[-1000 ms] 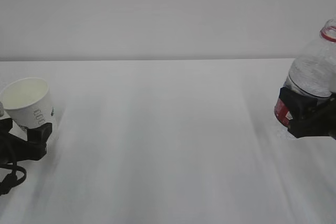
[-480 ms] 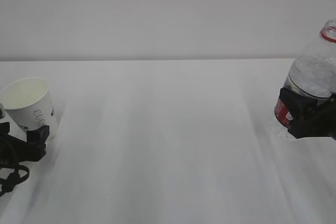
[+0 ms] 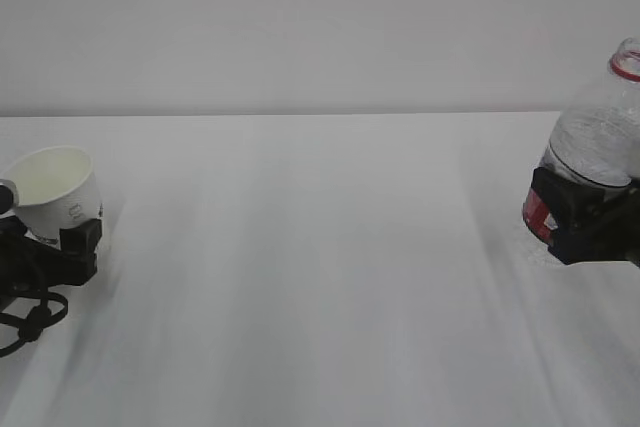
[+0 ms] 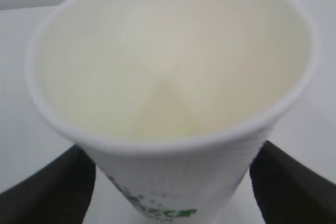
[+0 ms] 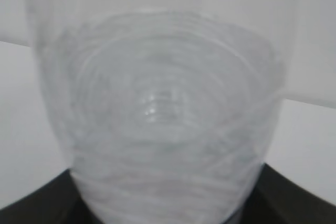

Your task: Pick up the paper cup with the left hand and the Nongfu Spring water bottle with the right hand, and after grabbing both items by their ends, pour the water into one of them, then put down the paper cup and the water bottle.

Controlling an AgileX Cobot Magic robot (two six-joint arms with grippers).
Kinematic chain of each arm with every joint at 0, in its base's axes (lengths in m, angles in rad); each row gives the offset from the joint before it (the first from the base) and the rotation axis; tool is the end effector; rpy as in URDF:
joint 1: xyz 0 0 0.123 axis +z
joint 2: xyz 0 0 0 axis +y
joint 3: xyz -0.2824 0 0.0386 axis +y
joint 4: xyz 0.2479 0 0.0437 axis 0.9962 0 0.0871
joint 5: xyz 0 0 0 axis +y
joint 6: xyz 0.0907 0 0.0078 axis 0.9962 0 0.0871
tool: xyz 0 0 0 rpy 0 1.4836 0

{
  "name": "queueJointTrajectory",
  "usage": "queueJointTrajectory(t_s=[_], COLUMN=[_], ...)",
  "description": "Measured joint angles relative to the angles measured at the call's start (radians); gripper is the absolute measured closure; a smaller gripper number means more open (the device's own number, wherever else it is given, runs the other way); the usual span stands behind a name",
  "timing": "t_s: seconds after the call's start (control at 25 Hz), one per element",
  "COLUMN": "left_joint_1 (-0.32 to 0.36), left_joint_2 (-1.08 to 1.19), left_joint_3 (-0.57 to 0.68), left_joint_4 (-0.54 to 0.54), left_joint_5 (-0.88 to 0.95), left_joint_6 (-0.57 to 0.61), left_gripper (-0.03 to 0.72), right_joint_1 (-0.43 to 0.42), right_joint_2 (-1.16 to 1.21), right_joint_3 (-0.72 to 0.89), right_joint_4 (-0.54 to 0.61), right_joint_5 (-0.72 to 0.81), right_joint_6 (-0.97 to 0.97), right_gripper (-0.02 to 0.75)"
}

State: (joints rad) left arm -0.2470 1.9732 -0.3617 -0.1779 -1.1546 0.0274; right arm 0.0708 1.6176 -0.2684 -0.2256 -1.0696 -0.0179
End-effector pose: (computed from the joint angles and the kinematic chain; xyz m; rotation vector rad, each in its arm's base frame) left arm 0.2588 -0.0501 0.0852 0.0884 1.9394 -0.0358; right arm 0.2344 0.0345 0.1529 -0.3169 1.7434 0.1339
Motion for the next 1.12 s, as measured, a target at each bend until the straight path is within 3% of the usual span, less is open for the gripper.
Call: queueJointTrajectory(t_s=[0.64,0.88,1.12], left_joint_1=[0.0,0.0,0.0], left_joint_2=[0.06,0.06,0.06], left_joint_3=[-0.049,-0.051,-0.051], left_joint_4=[-0.002,-0.002,-0.002], left_joint_5=[0.0,0.0,0.0], left_joint_6=[0.0,0.0,0.0], left_gripper=[0.0,0.099,0.116], right_joint_1=[0.0,0.0,0.0], right_joint_2=[0.0,0.0,0.0], right_joint_3=[0.0,0.0,0.0], right_joint_4=[-0.025,-0.026,-0.026], right_joint_5=[0.0,0.0,0.0], right_joint_6=[0.0,0.0,0.0], right_gripper=[0.298,0.298,0.298])
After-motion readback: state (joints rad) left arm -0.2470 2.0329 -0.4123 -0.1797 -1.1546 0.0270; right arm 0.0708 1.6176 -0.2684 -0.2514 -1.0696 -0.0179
